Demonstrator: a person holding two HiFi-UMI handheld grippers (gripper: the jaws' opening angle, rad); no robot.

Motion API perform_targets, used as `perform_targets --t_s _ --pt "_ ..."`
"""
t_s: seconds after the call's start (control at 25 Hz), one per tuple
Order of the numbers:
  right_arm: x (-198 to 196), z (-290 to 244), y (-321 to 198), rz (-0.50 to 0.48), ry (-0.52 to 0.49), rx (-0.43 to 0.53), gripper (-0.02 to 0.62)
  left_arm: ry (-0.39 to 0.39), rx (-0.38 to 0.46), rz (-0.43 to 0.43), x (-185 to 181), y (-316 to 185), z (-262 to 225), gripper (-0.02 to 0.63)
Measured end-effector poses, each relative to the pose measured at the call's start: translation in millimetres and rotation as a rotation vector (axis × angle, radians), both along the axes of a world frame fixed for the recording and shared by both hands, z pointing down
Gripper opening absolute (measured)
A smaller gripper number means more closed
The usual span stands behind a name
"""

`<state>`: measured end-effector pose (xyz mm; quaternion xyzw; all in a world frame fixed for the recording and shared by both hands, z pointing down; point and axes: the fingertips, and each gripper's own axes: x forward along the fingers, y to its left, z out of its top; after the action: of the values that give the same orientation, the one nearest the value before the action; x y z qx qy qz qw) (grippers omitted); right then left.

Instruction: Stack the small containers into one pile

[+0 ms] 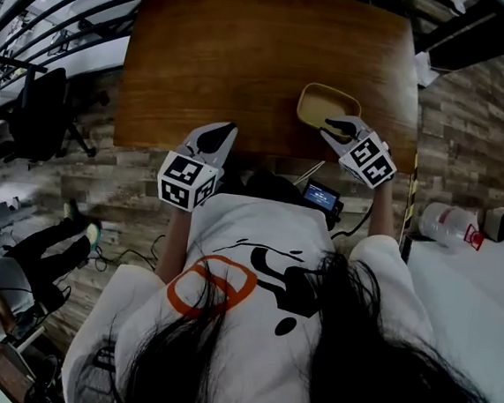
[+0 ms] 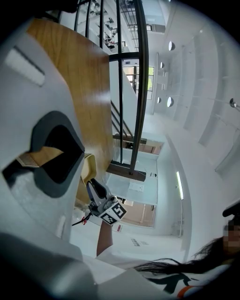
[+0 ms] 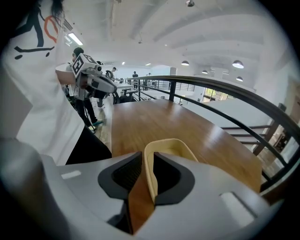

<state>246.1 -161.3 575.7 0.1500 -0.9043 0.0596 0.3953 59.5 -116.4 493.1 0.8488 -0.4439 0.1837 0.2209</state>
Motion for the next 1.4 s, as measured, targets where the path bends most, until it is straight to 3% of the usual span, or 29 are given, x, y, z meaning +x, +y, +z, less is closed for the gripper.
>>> perform_targets --t_s 0.64,0.92,1.08,1.4 --pt "-23 -7 25 0.102 -0.096 0.009 0.092 -0.03 -0.03 0.035 -11 16 2 0.0" --pt "-59 -24 50 0.126 -0.106 0.011 0.089 -0.023 -0.015 0.066 -37 33 -3 0.0" --pt "-83 -38 68 0.195 -0.141 0.031 0.089 -0.009 0.018 0.079 -63 51 -13 0.0" --pt "-185 -64 129 0.274 -0.257 0.038 0.07 -0.001 0.051 0.081 -150 123 -23 0.0"
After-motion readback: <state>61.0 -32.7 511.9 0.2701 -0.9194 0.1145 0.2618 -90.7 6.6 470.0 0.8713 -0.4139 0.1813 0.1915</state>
